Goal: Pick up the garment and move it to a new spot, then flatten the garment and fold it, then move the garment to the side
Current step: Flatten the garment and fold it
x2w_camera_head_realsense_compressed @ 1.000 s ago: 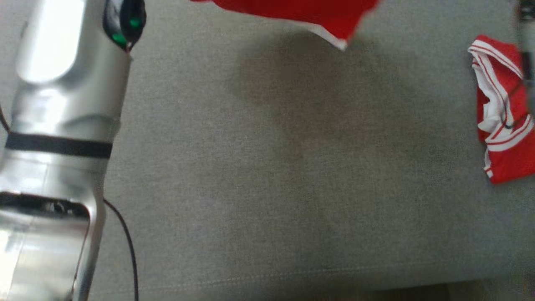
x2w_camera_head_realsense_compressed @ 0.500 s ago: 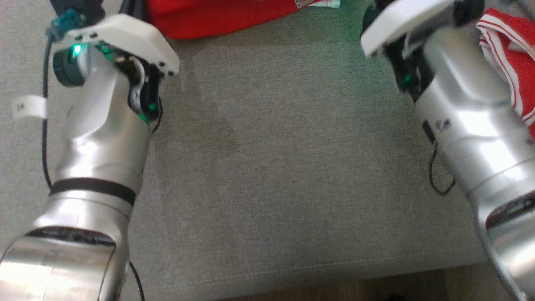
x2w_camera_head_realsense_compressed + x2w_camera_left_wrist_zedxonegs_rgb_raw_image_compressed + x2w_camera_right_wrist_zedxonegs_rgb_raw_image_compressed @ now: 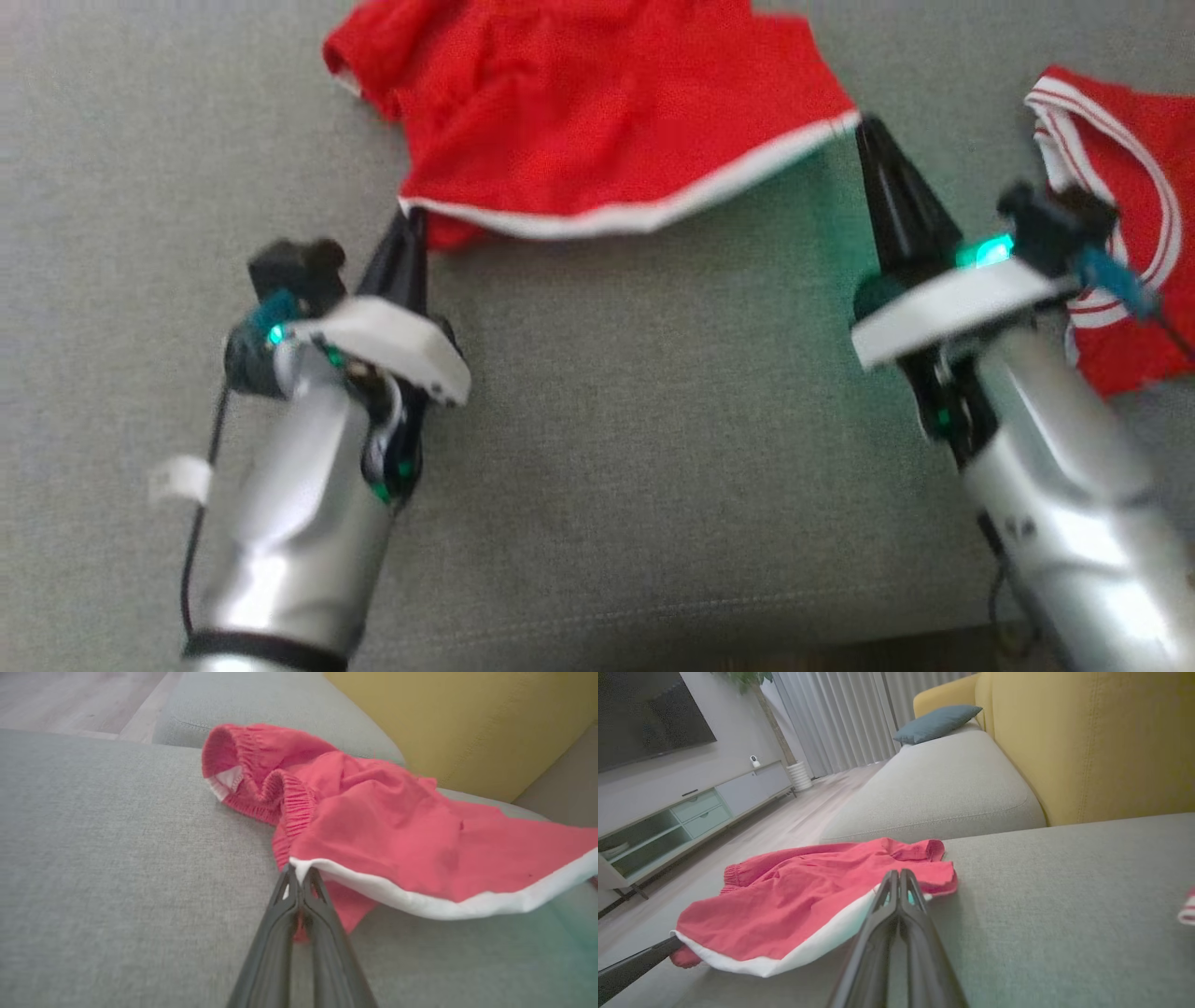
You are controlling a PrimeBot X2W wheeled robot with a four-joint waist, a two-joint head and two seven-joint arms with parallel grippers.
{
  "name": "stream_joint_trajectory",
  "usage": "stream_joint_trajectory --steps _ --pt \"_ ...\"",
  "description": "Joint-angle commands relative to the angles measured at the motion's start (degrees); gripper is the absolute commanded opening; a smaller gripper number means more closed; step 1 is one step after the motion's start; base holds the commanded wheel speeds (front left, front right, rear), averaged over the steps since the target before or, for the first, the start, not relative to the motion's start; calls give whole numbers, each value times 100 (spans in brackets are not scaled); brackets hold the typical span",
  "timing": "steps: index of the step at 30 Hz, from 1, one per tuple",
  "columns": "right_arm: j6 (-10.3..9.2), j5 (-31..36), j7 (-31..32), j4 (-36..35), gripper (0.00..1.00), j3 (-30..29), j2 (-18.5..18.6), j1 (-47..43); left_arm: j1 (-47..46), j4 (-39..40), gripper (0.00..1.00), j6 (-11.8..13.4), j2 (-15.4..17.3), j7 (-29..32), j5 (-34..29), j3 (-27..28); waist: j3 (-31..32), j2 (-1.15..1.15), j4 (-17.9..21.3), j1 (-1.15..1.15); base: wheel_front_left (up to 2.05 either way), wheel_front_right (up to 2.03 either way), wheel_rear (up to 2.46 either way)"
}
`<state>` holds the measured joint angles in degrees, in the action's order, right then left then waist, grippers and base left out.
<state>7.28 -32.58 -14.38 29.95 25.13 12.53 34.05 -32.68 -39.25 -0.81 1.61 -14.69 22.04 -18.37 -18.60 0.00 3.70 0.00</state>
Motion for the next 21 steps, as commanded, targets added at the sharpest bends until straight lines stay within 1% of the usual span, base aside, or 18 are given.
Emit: stream_joint_trajectory --steps 1,4,7,11,15,18,20,21 --pt "21 90 -61 -360 0 -53 23 -164 16 315 0 -11 128 -30 -113 97 158 0 -44 0 0 0 0" --pt "21 330 -61 -1054 0 -372 81 -910 552 829 0 -44 166 -30 -363 48 330 0 -83 0 0 0 0" --pt "21 539 -35 -1703 0 -668 79 -1626 1072 1331 0 -19 274 -30 -514 13 486 0 -94 0 0 0 0" --pt "21 832 232 -2674 0 -1149 -54 -2578 1836 2053 0 104 454 28 -587 -41 638 0 -101 0 0 0 0" --pt "21 1120 651 -3634 0 -1594 -255 -3509 2666 2962 0 292 584 434 -556 -116 771 0 -108 0 0 0 0" --pt "21 1302 953 -4275 0 -1796 -391 -4092 3231 3669 0 445 660 807 -531 -193 841 0 -121 0 0 0 0" --pt "21 1383 1123 -4607 0 -1881 -459 -4399 3534 4096 0 538 694 1022 -510 -236 881 0 -127 0 0 0 0" --pt "21 1383 1123 -4607 0 -1881 -459 -4399 3534 4096 0 538 694 1022 -510 -236 881 0 -127 0 0 0 0"
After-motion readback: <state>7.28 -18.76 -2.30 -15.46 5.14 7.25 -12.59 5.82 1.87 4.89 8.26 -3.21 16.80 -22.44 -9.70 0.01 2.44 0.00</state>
